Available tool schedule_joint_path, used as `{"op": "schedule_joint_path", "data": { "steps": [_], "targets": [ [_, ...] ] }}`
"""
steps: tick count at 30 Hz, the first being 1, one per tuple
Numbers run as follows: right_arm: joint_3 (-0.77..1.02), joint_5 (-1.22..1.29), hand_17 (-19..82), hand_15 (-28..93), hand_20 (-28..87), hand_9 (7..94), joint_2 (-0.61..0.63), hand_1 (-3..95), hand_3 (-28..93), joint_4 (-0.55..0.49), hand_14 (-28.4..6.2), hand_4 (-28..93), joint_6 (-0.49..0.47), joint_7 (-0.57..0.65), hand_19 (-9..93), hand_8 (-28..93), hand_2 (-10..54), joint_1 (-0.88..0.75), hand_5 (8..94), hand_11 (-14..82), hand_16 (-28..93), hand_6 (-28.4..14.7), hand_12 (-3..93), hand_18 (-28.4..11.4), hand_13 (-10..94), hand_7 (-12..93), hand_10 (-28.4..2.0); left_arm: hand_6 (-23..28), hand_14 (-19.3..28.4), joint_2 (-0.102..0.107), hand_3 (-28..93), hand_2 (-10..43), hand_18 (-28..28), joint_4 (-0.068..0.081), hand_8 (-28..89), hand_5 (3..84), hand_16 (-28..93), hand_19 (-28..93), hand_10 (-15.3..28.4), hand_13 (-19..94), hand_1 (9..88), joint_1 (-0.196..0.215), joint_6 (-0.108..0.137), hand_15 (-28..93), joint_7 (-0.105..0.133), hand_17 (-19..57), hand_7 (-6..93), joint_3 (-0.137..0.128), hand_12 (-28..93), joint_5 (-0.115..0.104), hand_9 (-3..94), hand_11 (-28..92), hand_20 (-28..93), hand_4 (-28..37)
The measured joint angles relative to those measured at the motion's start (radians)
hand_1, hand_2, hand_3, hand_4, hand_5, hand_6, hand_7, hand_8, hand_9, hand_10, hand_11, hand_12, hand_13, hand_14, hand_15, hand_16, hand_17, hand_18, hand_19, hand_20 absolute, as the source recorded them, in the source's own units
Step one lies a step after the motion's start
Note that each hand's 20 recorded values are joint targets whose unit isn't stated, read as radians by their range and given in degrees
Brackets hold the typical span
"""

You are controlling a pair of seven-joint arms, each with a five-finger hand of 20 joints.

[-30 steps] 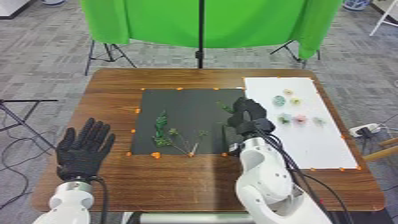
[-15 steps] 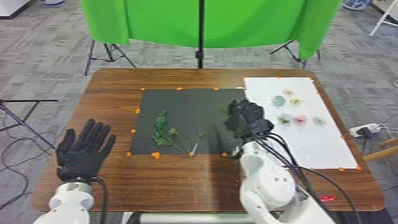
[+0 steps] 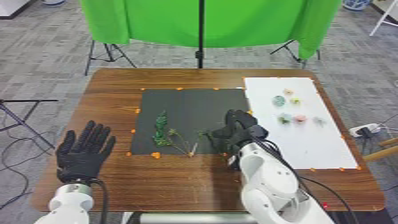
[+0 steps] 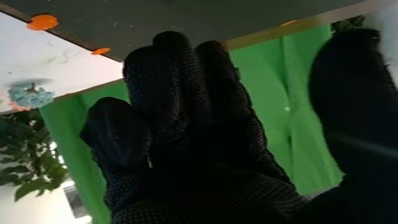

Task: Arrange flowers

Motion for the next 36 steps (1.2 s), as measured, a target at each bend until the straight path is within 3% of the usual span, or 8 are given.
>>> {"op": "schedule_joint_path", "data": {
  "steps": [3,6,8,11,15,18,25,36],
  "targets": [
    [0.007,0.021,38,75,72,60.3,0.001,30.1,76,-0.005,-18.8,-28,0.003,-0.001,93,-10,-9.5,-0.001,59.7,31.2,23,-9.8,19.9,-28.4,58,21,-22.7,10.7,16.1,0.000,77,14.5,14.2,-0.001,-10,47.1,-9,38,16.3,30,27.9,0.002,0.000,42,0.002,-8.5,13.0,0.000,9,0.000,41.0,25,12,-28.3],
    [0.018,0.042,37,74,70,65.7,0.004,31.6,78,-0.017,-18.7,-26,0.005,-0.006,93,-12,-9.5,-0.008,71.3,32.2,23,-6.1,21.0,-27.8,59,28,-21.6,10.8,16.1,0.000,76,14.9,14.2,-0.001,-10,47.2,-10,39,16.3,30,27.9,0.005,0.000,42,0.004,-8.6,12.9,0.000,9,-0.001,41.1,25,12,-28.3],
    [0.035,0.084,36,74,69,68.5,0.008,31.6,77,-0.033,-18.8,-24,-0.013,-0.011,93,-12,-5.4,-0.014,74.7,34.8,24,-5.4,22.5,-27.6,59,31,-21.1,10.8,16.1,0.000,76,15.3,14.2,-0.002,-10,47.2,-10,39,16.3,30,27.6,0.006,0.000,42,0.005,-8.5,12.9,0.000,9,-0.001,41.2,25,12,-28.3],
    [0.076,0.204,36,74,68,74.5,0.018,31.5,77,-0.072,-18.7,-22,-0.119,-0.012,93,-12,-1.0,-0.022,79.9,37.8,25,-4.8,24.2,-27.3,64,32,-20.4,10.8,16.3,-0.001,76,15.6,14.2,-0.003,-10,47.3,-10,39,16.3,30,27.4,0.007,0.001,42,0.006,-8.5,12.8,-0.002,9,-0.002,41.3,25,12,-28.3],
    [0.117,0.349,37,72,67,80.9,0.034,31.1,76,-0.120,-18.5,-21,-0.300,0.000,93,-12,1.9,-0.029,87.2,34.9,26,-4.2,24.5,-28.1,68,28,-19.8,10.8,16.2,-0.002,76,16.0,14.2,-0.003,-10,47.4,-10,39,16.3,30,27.4,0.008,0.001,42,0.007,-8.5,12.8,-0.003,9,-0.003,41.4,25,12,-28.3],
    [0.121,0.390,37,70,67,83.9,0.043,30.2,75,-0.133,-18.2,-20,-0.342,0.014,93,-12,2.6,-0.035,91.0,30.6,27,-4.1,22.9,-28.3,70,22,-19.3,10.8,16.2,-0.002,76,16.1,14.2,-0.004,-10,47.4,-10,39,16.2,30,27.3,0.010,0.001,42,0.009,-8.5,12.8,-0.004,9,-0.004,41.5,25,12,-28.3],
    [0.104,0.373,37,63,66,84.7,0.046,29.3,74,-0.135,-17.2,-20,-0.343,0.028,93,-13,2.5,-0.046,89.0,17.1,25,-3.9,19.0,-28.4,71,14,-18.9,10.8,16.3,-0.002,76,16.3,14.2,-0.004,-10,47.6,-10,39,16.4,30,27.2,0.011,0.002,42,0.010,-8.5,12.8,-0.005,9,-0.007,41.5,25,12,-28.3],
    [0.084,0.339,37,61,65,78.2,0.035,28.4,73,-0.110,-16.9,-20,-0.315,0.046,93,-12,3.1,-0.053,82.6,13.3,25,-5.0,17.3,-28.4,71,12,-19.8,10.9,16.2,-0.002,76,16.6,14.1,-0.004,-10,47.6,-10,39,16.4,30,27.0,0.011,0.004,42,0.007,-8.4,12.8,-0.004,9,-0.009,41.6,25,12,-28.3]
  ]
}}
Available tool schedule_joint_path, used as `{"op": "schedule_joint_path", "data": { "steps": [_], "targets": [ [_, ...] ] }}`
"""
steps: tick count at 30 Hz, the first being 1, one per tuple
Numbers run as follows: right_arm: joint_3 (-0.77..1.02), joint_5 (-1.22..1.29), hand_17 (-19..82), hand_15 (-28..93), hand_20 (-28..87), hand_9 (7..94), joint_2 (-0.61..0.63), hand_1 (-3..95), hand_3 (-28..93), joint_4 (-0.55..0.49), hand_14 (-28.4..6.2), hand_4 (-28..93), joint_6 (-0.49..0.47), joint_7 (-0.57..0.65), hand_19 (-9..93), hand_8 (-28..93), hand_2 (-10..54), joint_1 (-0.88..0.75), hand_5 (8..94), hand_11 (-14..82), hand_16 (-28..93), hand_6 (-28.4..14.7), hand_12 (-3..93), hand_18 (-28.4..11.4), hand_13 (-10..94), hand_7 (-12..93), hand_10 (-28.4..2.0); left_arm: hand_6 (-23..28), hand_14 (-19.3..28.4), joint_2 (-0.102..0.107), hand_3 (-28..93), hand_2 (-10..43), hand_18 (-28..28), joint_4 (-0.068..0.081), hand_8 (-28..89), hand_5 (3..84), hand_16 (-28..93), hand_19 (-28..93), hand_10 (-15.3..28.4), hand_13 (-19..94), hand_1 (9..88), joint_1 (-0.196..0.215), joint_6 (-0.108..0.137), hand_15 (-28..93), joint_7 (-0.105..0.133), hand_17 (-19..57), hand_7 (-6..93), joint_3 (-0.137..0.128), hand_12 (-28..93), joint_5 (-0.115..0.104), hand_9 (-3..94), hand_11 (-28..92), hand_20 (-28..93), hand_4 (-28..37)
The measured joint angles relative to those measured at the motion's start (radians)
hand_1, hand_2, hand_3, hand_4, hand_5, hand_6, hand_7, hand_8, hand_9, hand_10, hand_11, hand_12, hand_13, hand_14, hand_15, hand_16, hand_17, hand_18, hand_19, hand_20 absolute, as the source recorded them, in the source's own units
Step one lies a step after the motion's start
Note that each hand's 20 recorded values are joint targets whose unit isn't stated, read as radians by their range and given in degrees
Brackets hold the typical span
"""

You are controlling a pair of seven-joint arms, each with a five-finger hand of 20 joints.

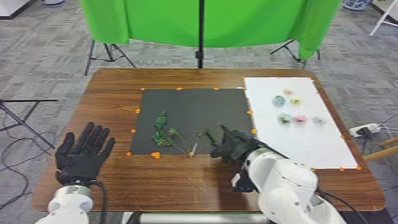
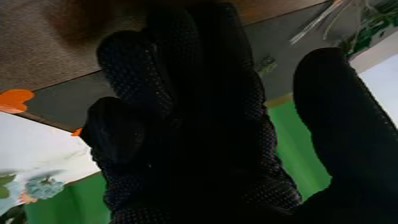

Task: Arrange flowers

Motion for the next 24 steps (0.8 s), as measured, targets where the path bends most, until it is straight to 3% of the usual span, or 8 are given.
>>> {"op": "schedule_joint_path", "data": {
  "steps": [7,10,14,16,19,24],
  "targets": [
    [-0.015,-0.030,37,63,64,75.9,-0.011,27.5,74,0.018,-17.6,-20,0.093,0.003,93,-11,4.5,0.000,79.7,14.0,25,-5.9,17.0,-28.4,69,11,-20.6,10.8,16.2,0.000,76,16.7,14.2,0.000,-10,47.6,-10,39,16.4,30,27.0,0.001,0.003,42,-0.011,-8.5,12.8,0.002,9,-0.001,41.6,25,12,-28.3],
    [-0.016,-0.033,37,63,63,77.9,-0.016,27.4,74,0.019,-17.6,-20,0.097,0.002,93,-10,4.5,0.000,84.1,15.5,24,-5.0,17.5,-28.3,69,14,-20.4,10.8,16.2,0.000,76,16.7,14.2,0.000,-10,47.6,-10,39,16.4,30,26.9,0.001,0.003,42,-0.019,-8.5,12.8,0.005,9,-0.009,41.6,25,12,-28.3],
    [-0.017,-0.034,37,65,63,81.2,-0.021,27.0,75,0.018,-17.1,-19,0.096,0.001,93,-7,2.6,0.000,89.4,21.3,24,-4.3,20.3,-28.4,70,30,-19.9,10.9,16.2,0.000,77,16.8,14.2,0.000,-10,47.6,-10,39,16.5,30,26.9,0.001,0.003,42,-0.022,-8.6,12.7,0.007,9,-0.013,41.6,25,12,-28.3],
    [-0.017,-0.033,38,67,64,82.0,-0.020,26.7,75,0.012,-17.1,-19,0.099,0.003,93,-6,1.4,-0.001,88.5,25.7,25,-4.3,22.3,-28.4,70,40,-19.6,10.9,16.2,-0.001,76,16.8,14.2,0.000,-10,47.7,-10,39,16.5,30,26.9,0.001,0.003,42,-0.022,-8.6,12.7,0.007,9,-0.013,41.6,25,12,-28.3],
    [-0.010,-0.033,39,68,65,81.9,-0.019,26.1,75,-0.005,-17.2,-18,0.128,0.004,93,-6,0.8,-0.005,85.8,28.9,25,-4.5,23.7,-28.4,70,47,-19.4,10.9,16.3,-0.001,77,16.8,14.2,0.000,-10,47.7,-10,39,16.5,30,26.9,0.002,0.004,42,-0.021,-8.6,12.8,0.006,9,-0.013,41.6,25,12,-28.3],
    [0.032,-0.042,38,69,65,75.1,-0.009,27.9,76,-0.020,-17.9,-19,0.253,0.003,93,-10,-2.3,-0.010,79.2,27.1,25,-5.4,21.7,-27.9,65,33,-20.4,10.9,16.3,-0.002,77,16.9,14.2,-0.001,-10,47.6,-10,39,16.5,30,26.9,0.002,0.003,42,-0.019,-8.6,12.6,0.006,9,-0.015,41.6,25,12,-28.3]
  ]
}}
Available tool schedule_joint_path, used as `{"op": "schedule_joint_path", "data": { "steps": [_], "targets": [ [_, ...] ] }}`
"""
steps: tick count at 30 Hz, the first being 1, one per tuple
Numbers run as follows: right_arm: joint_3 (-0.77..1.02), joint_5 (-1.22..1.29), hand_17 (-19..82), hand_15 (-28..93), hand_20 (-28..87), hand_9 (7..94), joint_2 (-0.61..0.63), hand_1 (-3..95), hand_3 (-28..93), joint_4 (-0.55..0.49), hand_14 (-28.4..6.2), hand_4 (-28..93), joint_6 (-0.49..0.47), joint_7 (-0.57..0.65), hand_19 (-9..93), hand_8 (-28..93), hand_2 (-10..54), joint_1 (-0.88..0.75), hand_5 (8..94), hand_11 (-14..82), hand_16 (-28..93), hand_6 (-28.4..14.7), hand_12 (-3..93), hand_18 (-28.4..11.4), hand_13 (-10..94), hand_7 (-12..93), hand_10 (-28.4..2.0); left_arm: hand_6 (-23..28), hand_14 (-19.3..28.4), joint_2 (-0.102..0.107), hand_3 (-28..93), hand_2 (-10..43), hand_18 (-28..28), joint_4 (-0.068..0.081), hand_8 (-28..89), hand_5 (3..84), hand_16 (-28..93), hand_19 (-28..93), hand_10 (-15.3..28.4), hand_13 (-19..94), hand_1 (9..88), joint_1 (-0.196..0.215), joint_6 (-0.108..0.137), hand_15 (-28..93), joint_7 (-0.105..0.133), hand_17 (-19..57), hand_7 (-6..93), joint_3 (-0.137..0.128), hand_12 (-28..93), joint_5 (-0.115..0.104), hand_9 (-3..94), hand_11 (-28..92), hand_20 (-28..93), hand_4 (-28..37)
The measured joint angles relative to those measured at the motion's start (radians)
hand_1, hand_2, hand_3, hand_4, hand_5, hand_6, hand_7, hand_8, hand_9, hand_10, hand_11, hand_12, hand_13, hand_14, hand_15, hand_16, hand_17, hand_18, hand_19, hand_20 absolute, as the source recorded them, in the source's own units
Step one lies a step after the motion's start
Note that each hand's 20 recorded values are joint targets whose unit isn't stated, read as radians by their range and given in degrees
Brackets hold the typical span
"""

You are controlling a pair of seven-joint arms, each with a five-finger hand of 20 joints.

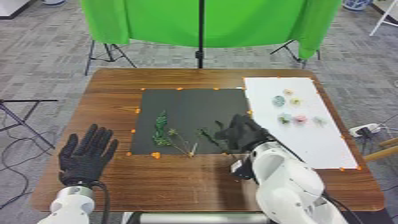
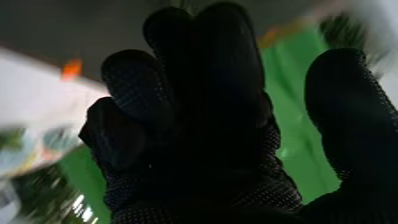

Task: Arrange flowers

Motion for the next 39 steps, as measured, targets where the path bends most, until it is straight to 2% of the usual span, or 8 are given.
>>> {"op": "schedule_joint_path", "data": {
  "steps": [4,7,11,18,25,32,35,39],
  "targets": [
    [0.049,-0.088,37,73,65,62.5,0.022,30.4,81,0.020,-19.9,-21,0.110,0.000,93,-14,-7.3,0.005,64.8,29.9,21,-7.1,19.8,-27.2,54,40,-22.7,10.9,16.2,0.000,77,16.9,14.3,-0.001,-10,47.6,-10,39,16.4,30,26.8,0.002,0.000,42,0.004,-8.6,12.7,0.000,9,0.000,41.6,25,12,-28.3],
    [0.071,-0.225,36,75,68,52.4,0.050,35.9,85,0.081,-20.2,-27,0.191,-0.008,93,-16,-9.4,0.020,54.9,30.2,18,-8.1,17.6,-25.6,47,34,-22.3,10.8,16.3,-0.001,77,16.9,14.3,-0.001,-10,47.6,-10,39,16.4,30,26.9,0.002,0.000,42,0.008,-8.6,12.8,0.000,9,0.000,41.6,25,12,-28.3],
    [0.114,-0.295,35,75,68,50.2,0.084,40.5,86,0.179,-19.5,-28,0.220,-0.048,93,-15,-9.5,0.045,53.5,24.1,17,-7.4,15.9,-25.6,45,25,-20.2,10.8,16.3,-0.002,77,16.9,14.3,-0.001,-10,47.6,-10,39,16.3,30,26.9,0.002,0.000,42,0.008,-8.6,12.8,0.001,9,0.000,41.6,25,12,-28.3],
    [0.123,-0.306,34,74,66,49.6,0.121,46.4,89,0.226,-18.5,-28,0.094,-0.102,93,-15,-9.5,0.073,53.3,21.4,16,-6.3,15.7,-25.8,45,22,-18.8,10.8,16.3,-0.002,77,16.9,14.3,0.000,-10,47.7,-10,39,16.4,30,26.9,0.001,0.000,42,0.011,-8.5,12.8,0.001,9,0.000,41.7,25,12,-28.3],
    [0.102,-0.377,36,74,66,47.9,0.120,48.0,90,0.293,-18.2,-28,0.144,-0.098,93,-15,-9.5,0.095,54.3,21.0,16,-5.5,15.6,-26.0,45,22,-18.7,10.9,16.2,-0.003,77,16.9,14.2,0.000,-10,47.7,-10,39,16.4,30,26.9,-0.002,0.000,42,0.011,-8.5,12.9,0.004,9,0.001,41.7,25,12,-28.3],
    [0.095,-0.404,37,75,68,53.6,0.117,49.6,88,0.348,-17.1,-28,0.181,-0.085,93,-15,-9.5,0.115,56.9,23.9,17,-4.2,16.3,-25.3,48,23,-17.4,10.9,16.1,-0.004,77,17.0,14.2,0.000,-10,47.7,-10,39,16.3,30,26.9,-0.002,0.000,42,0.011,-8.5,12.8,0.005,9,0.001,41.6,25,12,-28.3],
    [0.082,-0.401,38,72,68,60.3,0.115,53.2,83,0.407,-15.3,-28,0.171,-0.089,93,-16,-9.5,0.142,61.4,30.6,28,-2.9,18.5,-24.7,52,25,-16.0,10.9,16.2,-0.005,77,17.0,14.2,0.000,-10,47.7,-10,39,16.4,30,26.9,-0.002,0.000,42,0.011,-8.5,12.8,0.004,9,0.001,41.6,25,12,-28.3],
    [0.069,-0.413,37,67,65,72.7,0.119,66.3,72,0.451,-11.9,-28,0.172,-0.112,93,-2,-9.5,0.159,67.0,24.9,37,-2.4,42.5,-22.6,58,36,-12.8,10.9,16.2,-0.004,77,17.1,14.2,0.000,-10,47.7,-10,39,16.4,30,26.9,-0.002,0.000,42,0.017,-8.5,12.8,0.001,9,0.001,41.6,25,12,-28.3]
  ]
}}
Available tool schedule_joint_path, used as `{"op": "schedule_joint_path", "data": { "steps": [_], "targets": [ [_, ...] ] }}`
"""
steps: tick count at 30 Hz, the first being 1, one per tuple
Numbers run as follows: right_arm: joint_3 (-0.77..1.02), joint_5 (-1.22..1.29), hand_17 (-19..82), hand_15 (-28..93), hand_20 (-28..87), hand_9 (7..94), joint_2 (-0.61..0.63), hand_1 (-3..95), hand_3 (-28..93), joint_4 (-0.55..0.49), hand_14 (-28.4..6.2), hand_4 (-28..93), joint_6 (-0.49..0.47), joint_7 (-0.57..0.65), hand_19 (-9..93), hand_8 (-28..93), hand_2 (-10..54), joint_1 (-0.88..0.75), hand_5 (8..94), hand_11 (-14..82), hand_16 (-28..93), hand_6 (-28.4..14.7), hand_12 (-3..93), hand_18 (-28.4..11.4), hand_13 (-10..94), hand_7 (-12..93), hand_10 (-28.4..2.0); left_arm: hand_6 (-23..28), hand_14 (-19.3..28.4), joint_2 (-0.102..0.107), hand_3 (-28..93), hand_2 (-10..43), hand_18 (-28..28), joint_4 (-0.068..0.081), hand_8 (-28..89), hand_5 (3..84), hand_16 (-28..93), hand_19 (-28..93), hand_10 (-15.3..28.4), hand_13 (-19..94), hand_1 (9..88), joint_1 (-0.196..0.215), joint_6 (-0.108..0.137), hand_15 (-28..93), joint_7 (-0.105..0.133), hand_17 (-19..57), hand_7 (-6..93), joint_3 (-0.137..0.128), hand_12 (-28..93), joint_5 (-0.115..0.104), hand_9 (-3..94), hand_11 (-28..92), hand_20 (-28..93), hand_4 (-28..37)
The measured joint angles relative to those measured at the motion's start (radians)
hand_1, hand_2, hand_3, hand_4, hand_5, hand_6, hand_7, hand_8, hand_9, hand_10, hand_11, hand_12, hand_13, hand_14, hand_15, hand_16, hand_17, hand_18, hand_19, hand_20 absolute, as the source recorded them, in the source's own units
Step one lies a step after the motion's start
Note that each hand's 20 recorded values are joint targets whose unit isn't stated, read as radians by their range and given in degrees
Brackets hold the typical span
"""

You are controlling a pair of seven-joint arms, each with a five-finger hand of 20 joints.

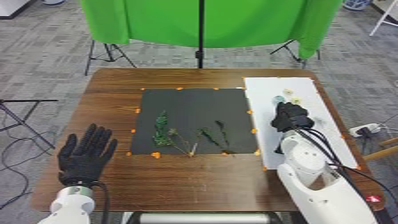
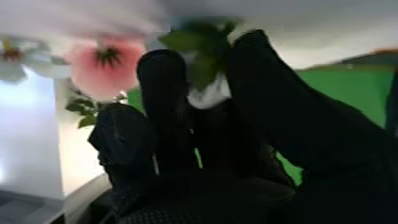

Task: Arrange flowers

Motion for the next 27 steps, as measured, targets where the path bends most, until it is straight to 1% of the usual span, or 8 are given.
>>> {"op": "schedule_joint_path", "data": {
  "steps": [3,9,14,16,19,21,23,27],
  "targets": [
    [-0.001,-0.002,38,64,61,74.6,0.002,68.4,73,-0.003,-11.0,-28,0.020,-0.006,93,1,-9.5,-0.002,68.0,27.9,39,-2.4,45.4,-21.6,61,43,-12.3,11.0,16.2,0.001,77,17.0,14.1,0.000,-10,47.7,-10,39,16.4,30,26.9,0.000,0.000,42,0.005,-8.3,12.7,-0.004,9,-0.003,41.6,25,12,-28.3],
    [-0.019,0.017,39,63,60,75.5,0.007,68.0,74,-0.024,-10.5,-28,0.062,-0.004,93,2,-9.5,-0.015,68.8,28.5,39,-2.6,45.3,-21.7,63,44,-12.4,10.9,16.3,0.001,77,17.0,14.1,0.000,-10,47.6,-10,39,16.3,30,26.8,0.000,0.000,42,0.008,-8.4,12.8,-0.005,9,-0.015,41.6,25,12,-28.3],
    [-0.050,0.085,38,63,60,74.6,0.028,67.7,74,-0.123,-10.3,-28,0.091,-0.014,93,3,-9.5,-0.019,67.6,28.4,40,-2.5,45.8,-21.3,62,44,-12.5,11.0,16.3,0.002,77,17.0,14.1,0.000,-10,47.7,-10,39,16.4,30,26.8,0.000,0.000,42,0.013,-8.4,12.8,-0.006,9,-0.016,41.5,25,12,-28.3],
    [-0.066,0.135,37,63,60,74.1,0.030,67.5,74,-0.174,-10.3,-28,0.087,-0.047,93,2,-9.5,-0.008,67.0,28.5,40,-2.6,45.6,-20.9,62,45,-12.5,11.0,16.3,0.002,77,17.0,14.2,-0.001,-10,47.7,-10,39,16.5,30,26.8,0.001,0.001,42,0.013,-8.4,12.7,-0.012,9,-0.016,41.5,25,12,-28.3],
    [-0.098,0.223,36,63,59,73.7,0.021,67.4,74,-0.215,-10.1,-28,0.051,-0.154,93,2,-9.5,0.040,66.5,28.9,40,-2.6,45.5,-20.1,62,46,-12.3,11.0,16.3,0.001,77,17.0,14.2,-0.001,-10,47.7,-10,39,16.5,30,26.9,0.001,0.002,42,0.013,-8.4,12.8,-0.020,9,-0.016,41.6,25,12,-28.3],
    [-0.133,0.261,35,63,58,73.5,0.001,67.4,74,-0.209,-9.9,-28,0.014,-0.234,92,1,-9.5,0.092,66.1,29.1,40,-2.4,45.5,-20.0,62,47,-12.0,11.0,16.3,0.001,77,17.1,14.2,-0.001,-10,47.9,-10,39,16.5,30,26.9,0.001,0.005,42,0.016,-8.4,12.9,-0.021,9,-0.016,41.7,25,12,-28.3],
    [-0.181,0.283,34,62,57,73.3,-0.031,67.2,74,-0.180,-9.5,-28,-0.009,-0.300,91,1,-9.5,0.154,65.6,29.2,40,-2.2,45.4,-19.9,62,47,-12.0,11.0,16.4,0.002,77,17.2,14.2,-0.001,-10,48.0,-10,39,16.5,30,26.9,0.001,0.011,42,0.021,-8.5,12.9,-0.021,9,-0.014,41.8,26,12,-28.3],
    [-0.282,0.307,34,62,56,73.0,-0.128,66.9,75,-0.058,-9.3,-28,-0.013,-0.373,91,1,-9.5,0.276,65.2,29.3,40,-2.1,45.2,-19.7,62,48,-12.0,11.0,16.4,0.011,77,17.3,14.2,-0.001,-10,48.1,-10,39,16.5,30,26.8,0.000,0.023,42,0.038,-8.5,13.0,-0.011,9,-0.005,41.9,26,12,-28.3]
  ]
}}
